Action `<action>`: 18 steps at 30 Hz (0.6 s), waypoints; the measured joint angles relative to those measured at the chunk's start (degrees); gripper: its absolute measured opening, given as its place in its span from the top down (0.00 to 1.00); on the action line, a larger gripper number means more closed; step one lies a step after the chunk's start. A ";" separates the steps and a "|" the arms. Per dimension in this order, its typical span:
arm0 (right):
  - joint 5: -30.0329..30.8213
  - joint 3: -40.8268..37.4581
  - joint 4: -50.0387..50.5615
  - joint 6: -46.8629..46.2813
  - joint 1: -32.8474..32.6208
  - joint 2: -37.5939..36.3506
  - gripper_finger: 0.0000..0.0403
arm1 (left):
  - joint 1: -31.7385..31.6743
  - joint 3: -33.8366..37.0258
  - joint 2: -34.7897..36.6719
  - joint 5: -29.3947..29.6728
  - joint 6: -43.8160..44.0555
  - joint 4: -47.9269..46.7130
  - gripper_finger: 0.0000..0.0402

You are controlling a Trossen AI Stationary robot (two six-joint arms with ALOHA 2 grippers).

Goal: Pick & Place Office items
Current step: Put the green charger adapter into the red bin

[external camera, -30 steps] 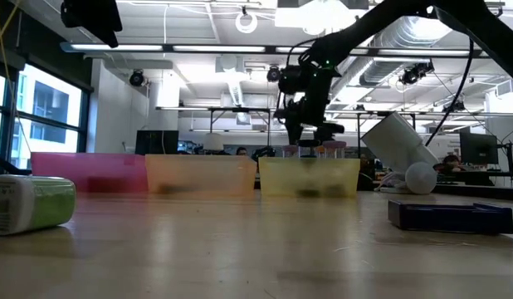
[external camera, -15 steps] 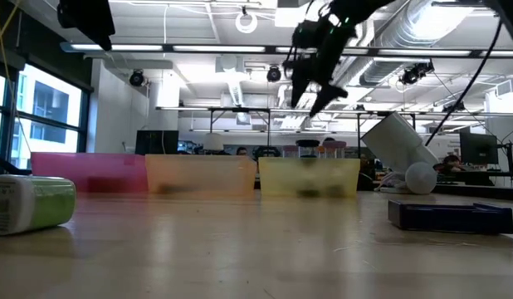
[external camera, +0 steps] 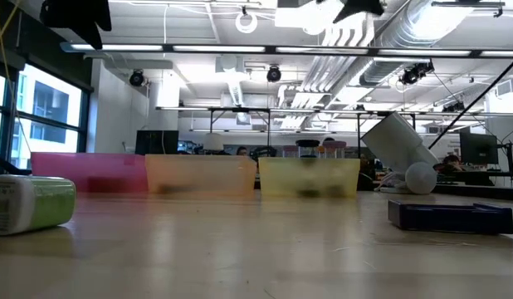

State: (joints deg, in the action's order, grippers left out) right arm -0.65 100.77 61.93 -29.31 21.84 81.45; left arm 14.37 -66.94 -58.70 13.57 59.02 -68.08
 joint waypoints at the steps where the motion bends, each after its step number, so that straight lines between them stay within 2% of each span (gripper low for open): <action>1: 2.93 0.00 0.63 -1.11 -2.23 -1.32 0.34 | 0.01 0.00 -0.02 0.00 0.97 0.21 0.53; 6: 16.78 0.00 4.55 -7.66 -16.11 -5.42 0.34 | 0.50 0.00 -0.74 0.06 4.90 0.38 0.53; 12: 30.69 -0.22 8.60 -17.02 -32.74 -6.21 0.34 | 1.94 0.00 -3.02 -0.84 5.29 0.40 0.53; 16: 36.94 -3.22 8.61 -21.74 -40.31 -6.08 0.34 | 2.81 0.00 -5.72 -1.63 4.41 1.13 0.52; 18: 38.23 -5.07 8.55 -24.75 -42.61 -6.05 0.34 | 3.20 -0.01 -7.45 -1.58 7.37 0.90 0.51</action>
State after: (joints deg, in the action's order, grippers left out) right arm 37.58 95.70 70.48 -54.06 -20.78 75.40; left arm 17.58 -66.94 -66.15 11.99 66.40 -67.18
